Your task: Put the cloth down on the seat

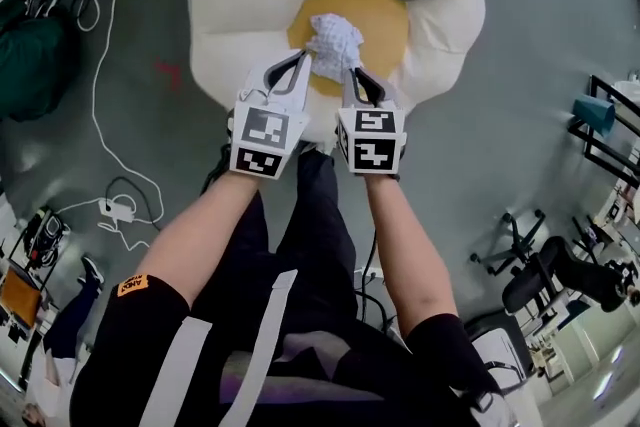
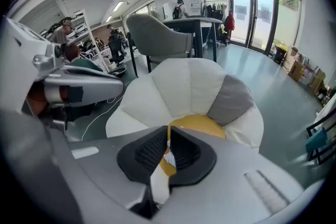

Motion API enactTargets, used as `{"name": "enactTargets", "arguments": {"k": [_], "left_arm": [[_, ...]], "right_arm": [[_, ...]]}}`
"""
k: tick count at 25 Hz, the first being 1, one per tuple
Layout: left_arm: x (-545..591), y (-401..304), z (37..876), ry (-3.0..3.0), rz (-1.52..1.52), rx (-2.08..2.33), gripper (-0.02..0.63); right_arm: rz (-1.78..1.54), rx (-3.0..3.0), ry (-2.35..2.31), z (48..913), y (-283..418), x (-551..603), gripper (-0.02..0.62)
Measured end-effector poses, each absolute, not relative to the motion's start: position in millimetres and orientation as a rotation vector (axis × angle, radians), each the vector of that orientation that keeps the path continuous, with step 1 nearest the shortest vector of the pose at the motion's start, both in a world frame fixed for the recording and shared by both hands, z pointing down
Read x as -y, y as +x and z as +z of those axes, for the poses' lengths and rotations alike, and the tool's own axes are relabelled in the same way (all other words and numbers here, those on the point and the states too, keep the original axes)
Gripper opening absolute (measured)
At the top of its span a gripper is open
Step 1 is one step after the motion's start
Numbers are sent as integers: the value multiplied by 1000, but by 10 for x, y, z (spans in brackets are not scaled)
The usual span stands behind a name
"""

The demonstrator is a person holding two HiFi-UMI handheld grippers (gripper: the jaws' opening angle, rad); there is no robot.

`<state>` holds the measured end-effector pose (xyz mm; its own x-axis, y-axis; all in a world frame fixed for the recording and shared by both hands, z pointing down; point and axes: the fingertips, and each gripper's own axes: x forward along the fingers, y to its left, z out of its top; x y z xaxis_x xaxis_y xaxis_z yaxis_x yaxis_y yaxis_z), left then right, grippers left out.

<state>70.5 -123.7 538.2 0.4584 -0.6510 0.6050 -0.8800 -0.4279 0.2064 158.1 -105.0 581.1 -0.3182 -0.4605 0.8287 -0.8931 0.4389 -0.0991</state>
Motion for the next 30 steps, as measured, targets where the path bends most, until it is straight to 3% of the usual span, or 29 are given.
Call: {"name": "enactTargets", "arguments": {"k": [3,30], "left_arm": [[1121,713,5132,2227,625,1249,-2],[453,1038,2699,2245,368,1477,-2]], "right_arm": [[780,1938,1164,5485,1602,921,0],[500,2268,1118,2892,1819,459,0]]}}
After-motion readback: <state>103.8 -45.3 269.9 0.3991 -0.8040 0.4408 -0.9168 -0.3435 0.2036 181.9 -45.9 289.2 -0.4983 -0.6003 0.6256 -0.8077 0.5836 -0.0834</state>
